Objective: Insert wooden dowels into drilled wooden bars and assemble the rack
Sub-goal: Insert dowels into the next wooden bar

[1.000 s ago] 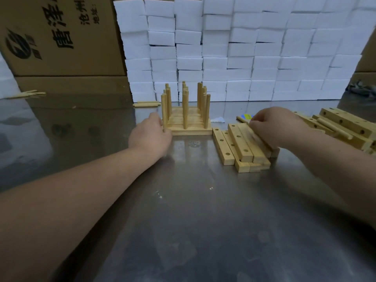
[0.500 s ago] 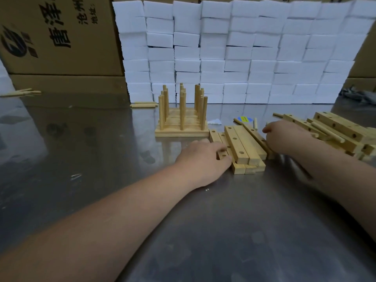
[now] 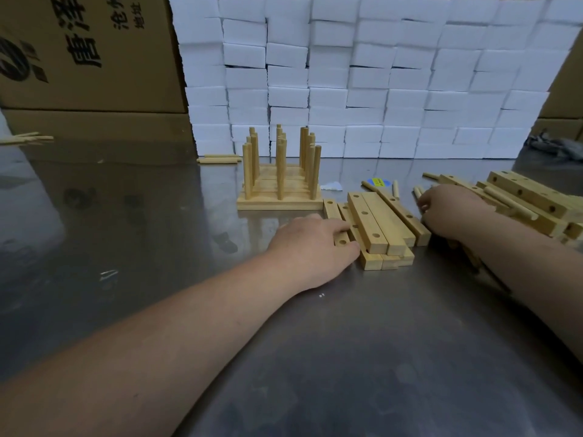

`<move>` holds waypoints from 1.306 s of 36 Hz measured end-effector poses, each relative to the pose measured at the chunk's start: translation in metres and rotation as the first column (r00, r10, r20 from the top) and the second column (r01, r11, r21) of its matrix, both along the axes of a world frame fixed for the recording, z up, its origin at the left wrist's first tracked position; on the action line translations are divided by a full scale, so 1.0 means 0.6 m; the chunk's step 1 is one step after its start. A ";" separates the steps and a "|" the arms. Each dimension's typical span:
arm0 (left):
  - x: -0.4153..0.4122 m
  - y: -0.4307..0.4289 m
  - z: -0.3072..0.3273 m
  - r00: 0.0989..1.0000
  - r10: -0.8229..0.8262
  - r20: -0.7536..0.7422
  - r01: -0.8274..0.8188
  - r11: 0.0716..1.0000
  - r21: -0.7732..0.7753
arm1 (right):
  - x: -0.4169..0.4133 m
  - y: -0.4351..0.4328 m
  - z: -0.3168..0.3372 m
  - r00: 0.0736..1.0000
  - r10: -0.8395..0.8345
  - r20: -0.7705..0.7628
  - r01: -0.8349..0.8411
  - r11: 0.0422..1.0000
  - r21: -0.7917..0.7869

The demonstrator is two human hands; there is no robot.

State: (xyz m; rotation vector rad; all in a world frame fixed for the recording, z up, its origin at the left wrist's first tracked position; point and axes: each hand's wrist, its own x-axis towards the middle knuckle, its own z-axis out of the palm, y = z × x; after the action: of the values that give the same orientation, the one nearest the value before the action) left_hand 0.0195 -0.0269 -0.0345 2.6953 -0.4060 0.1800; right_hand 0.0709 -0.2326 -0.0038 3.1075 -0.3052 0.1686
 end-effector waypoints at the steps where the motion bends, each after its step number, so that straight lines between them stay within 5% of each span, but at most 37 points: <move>1: -0.001 0.000 0.000 1.000 0.006 0.008 -0.006 1.000 0.001 | 0.001 0.000 0.000 1.000 0.003 0.006 -0.003 1.000 0.006; 13: 0.002 -0.001 0.006 0.976 0.207 0.073 -0.208 0.978 0.015 | 0.010 0.000 -0.006 0.999 -0.002 0.050 0.003 1.000 -0.008; 19: 0.011 0.008 0.007 0.947 0.303 0.107 -0.313 0.945 0.094 | 0.005 0.005 0.012 0.944 -0.034 0.330 -0.025 0.984 0.174; 26: 0.019 0.012 0.003 0.947 0.318 0.049 -0.322 0.935 0.149 | -0.023 0.042 0.034 0.695 0.181 0.696 -0.351 0.930 0.109; 34: 0.015 0.020 0.003 0.969 0.238 0.066 -0.196 0.904 -0.379 | -0.053 0.068 0.056 0.548 0.152 0.822 -0.531 0.823 0.202; 40: 0.009 0.021 0.008 0.996 0.077 -0.043 -0.081 0.599 -0.797 | -0.074 0.094 0.063 0.527 0.229 0.818 -0.675 0.698 0.239; 43: 0.010 0.024 0.010 0.995 -0.005 -0.101 -0.089 0.436 -0.896 | -0.086 0.107 0.062 0.517 0.285 0.807 -0.737 0.628 0.250; 47: 0.012 0.031 0.012 0.992 -0.040 -0.122 -0.101 0.343 -0.934 | -0.098 0.118 0.063 0.530 0.330 0.781 -0.795 0.515 0.322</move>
State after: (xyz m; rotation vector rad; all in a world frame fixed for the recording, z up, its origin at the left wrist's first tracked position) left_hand 0.0268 -0.0086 -0.0276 1.4976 -0.1137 0.1774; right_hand 0.0119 -0.1618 0.0342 3.4975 1.0635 1.4779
